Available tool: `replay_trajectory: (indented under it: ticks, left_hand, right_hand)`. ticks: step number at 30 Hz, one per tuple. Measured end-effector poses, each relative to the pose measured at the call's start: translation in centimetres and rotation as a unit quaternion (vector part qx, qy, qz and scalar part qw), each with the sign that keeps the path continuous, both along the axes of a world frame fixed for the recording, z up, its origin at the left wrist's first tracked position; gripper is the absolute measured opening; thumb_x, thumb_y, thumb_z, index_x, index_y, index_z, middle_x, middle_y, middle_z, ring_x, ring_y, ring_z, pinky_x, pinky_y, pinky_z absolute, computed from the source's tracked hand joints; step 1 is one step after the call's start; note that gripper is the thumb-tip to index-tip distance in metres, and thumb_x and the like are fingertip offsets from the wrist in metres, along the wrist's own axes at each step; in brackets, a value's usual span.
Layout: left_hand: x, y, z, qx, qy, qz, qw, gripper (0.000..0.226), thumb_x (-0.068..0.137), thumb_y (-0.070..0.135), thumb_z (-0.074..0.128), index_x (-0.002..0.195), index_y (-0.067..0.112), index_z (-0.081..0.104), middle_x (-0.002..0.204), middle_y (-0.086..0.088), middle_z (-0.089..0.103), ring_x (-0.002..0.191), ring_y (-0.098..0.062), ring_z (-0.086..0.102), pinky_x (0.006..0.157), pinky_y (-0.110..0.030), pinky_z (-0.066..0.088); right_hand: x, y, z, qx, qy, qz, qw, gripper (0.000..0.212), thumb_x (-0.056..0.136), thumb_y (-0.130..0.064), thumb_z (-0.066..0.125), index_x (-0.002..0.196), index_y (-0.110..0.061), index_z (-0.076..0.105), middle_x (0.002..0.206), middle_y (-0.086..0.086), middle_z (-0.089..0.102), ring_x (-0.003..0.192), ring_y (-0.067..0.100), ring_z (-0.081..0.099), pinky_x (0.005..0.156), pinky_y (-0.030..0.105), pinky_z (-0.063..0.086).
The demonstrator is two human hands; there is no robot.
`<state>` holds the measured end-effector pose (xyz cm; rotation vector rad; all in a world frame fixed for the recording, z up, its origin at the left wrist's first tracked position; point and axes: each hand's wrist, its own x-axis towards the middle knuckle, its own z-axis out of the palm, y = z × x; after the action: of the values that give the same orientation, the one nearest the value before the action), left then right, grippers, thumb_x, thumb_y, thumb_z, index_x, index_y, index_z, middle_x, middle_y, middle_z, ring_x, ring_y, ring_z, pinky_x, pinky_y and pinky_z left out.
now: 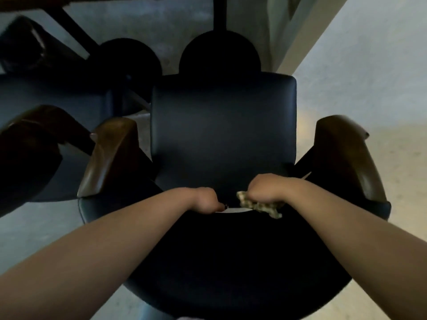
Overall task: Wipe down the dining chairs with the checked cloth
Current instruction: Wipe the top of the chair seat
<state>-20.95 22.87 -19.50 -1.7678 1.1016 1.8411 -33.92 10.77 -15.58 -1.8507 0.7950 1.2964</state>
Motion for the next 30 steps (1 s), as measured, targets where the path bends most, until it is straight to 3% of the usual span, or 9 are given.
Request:
replay_trajectory:
  ticks: [4, 5, 7, 8, 10, 13, 16, 22, 30]
  left_hand:
    - [-1.8, 0.1, 1.1, 0.045, -0.032, -0.022, 0.998, 0.055, 0.104, 0.046, 0.031, 0.133, 0.005, 0.053, 0.140, -0.014, 0.049, 0.125, -0.027, 0.048, 0.101, -0.031, 0.034]
    - [-2.1, 0.0, 1.2, 0.054, -0.037, -0.018, 0.998, 0.057, 0.104, 0.046, 0.028, 0.139, 0.005, 0.048, 0.146, -0.013, 0.044, 0.131, -0.027, 0.043, 0.104, -0.031, 0.031]
    - [-2.4, -0.2, 1.2, 0.060, -0.044, -0.006, 0.997, 0.060, 0.104, 0.048, 0.027, 0.145, 0.007, 0.040, 0.152, -0.012, 0.036, 0.137, -0.027, 0.037, 0.109, -0.032, 0.027]
    - [-2.4, -0.1, 0.9, 0.059, -0.051, -0.005, 0.997, 0.060, 0.103, 0.049, 0.028, 0.145, 0.007, 0.040, 0.153, -0.012, 0.036, 0.138, -0.027, 0.036, 0.109, -0.032, 0.027]
    - [-2.3, 0.2, 0.2, 0.051, -0.067, -0.009, 0.996, 0.063, 0.101, 0.052, 0.032, 0.144, 0.007, 0.042, 0.151, -0.012, 0.038, 0.136, -0.028, 0.039, 0.111, -0.035, 0.028]
    - [-1.5, 0.4, -1.0, 0.048, -0.074, -0.012, 0.996, 0.066, 0.095, 0.059, 0.041, 0.136, 0.009, 0.052, 0.139, -0.010, 0.050, 0.123, -0.028, 0.050, 0.109, -0.039, 0.036]
    - [-0.8, 0.0, -1.7, 0.027, -0.089, -0.030, 0.995, 0.064, 0.090, 0.061, 0.049, 0.125, 0.007, 0.059, 0.125, -0.011, 0.057, 0.101, -0.023, 0.054, 0.102, -0.035, 0.042]
    - [-1.2, -2.9, -1.0, -0.011, -0.116, -0.053, 0.992, 0.066, 0.093, 0.058, 0.046, 0.132, 0.006, 0.054, 0.136, -0.013, 0.052, 0.122, -0.028, 0.051, 0.106, -0.036, 0.038]
    - [-0.8, -4.6, -0.9, 0.012, -0.094, -0.025, 0.995, 0.065, 0.092, 0.059, 0.047, 0.133, 0.009, 0.053, 0.135, -0.011, 0.052, 0.118, -0.028, 0.052, 0.108, -0.042, 0.037]
  right_hand:
    - [0.3, 1.5, 0.2, 0.064, 0.022, -0.007, 0.998, 0.031, 0.099, -0.020, 0.035, 0.093, -0.011, 0.064, 0.119, 0.022, 0.061, 0.095, 0.032, 0.062, 0.077, 0.029, 0.045]
    - [0.1, 1.7, 0.1, 0.098, 0.030, -0.032, 0.994, 0.032, 0.100, -0.017, 0.033, 0.100, -0.008, 0.065, 0.113, 0.025, 0.064, 0.095, 0.034, 0.065, 0.076, 0.029, 0.047]
    - [-0.2, 2.0, 0.3, 0.138, 0.044, -0.069, 0.987, 0.030, 0.099, -0.013, 0.032, 0.090, -0.012, 0.060, 0.067, 0.017, 0.064, 0.051, 0.020, 0.063, 0.049, 0.019, 0.045]
    - [-0.3, 1.9, 0.2, 0.146, 0.048, -0.068, 0.986, 0.029, 0.098, -0.012, 0.032, 0.080, -0.014, 0.054, 0.054, 0.010, 0.050, 0.032, 0.013, 0.046, 0.038, 0.014, 0.034]
    - [-0.3, 1.8, 0.3, 0.151, 0.051, -0.049, 0.986, 0.032, 0.099, -0.013, 0.032, 0.071, -0.015, 0.047, 0.056, 0.006, 0.034, 0.031, 0.010, 0.031, 0.036, 0.011, 0.024]
    - [-0.4, 1.1, 0.6, 0.159, 0.064, -0.038, 0.985, 0.034, 0.102, -0.016, 0.029, 0.072, -0.016, 0.045, 0.056, 0.008, 0.035, 0.040, 0.013, 0.034, 0.035, 0.006, 0.022]
    - [-0.3, 0.5, 0.9, 0.134, 0.078, -0.005, 0.988, 0.034, 0.102, -0.022, 0.028, 0.074, -0.020, 0.047, 0.035, -0.002, 0.040, 0.027, 0.006, 0.036, 0.033, 0.006, 0.021]
    - [0.2, -2.3, 1.0, 0.094, 0.081, 0.009, 0.992, 0.032, 0.100, -0.022, 0.026, 0.075, -0.021, 0.046, 0.032, -0.008, 0.034, 0.025, 0.003, 0.031, 0.031, 0.009, 0.018]
    - [0.6, -3.6, 1.1, 0.068, 0.074, -0.008, 0.995, 0.035, 0.101, -0.021, 0.029, 0.072, -0.020, 0.049, 0.033, -0.006, 0.040, 0.025, 0.005, 0.034, 0.033, 0.008, 0.021]
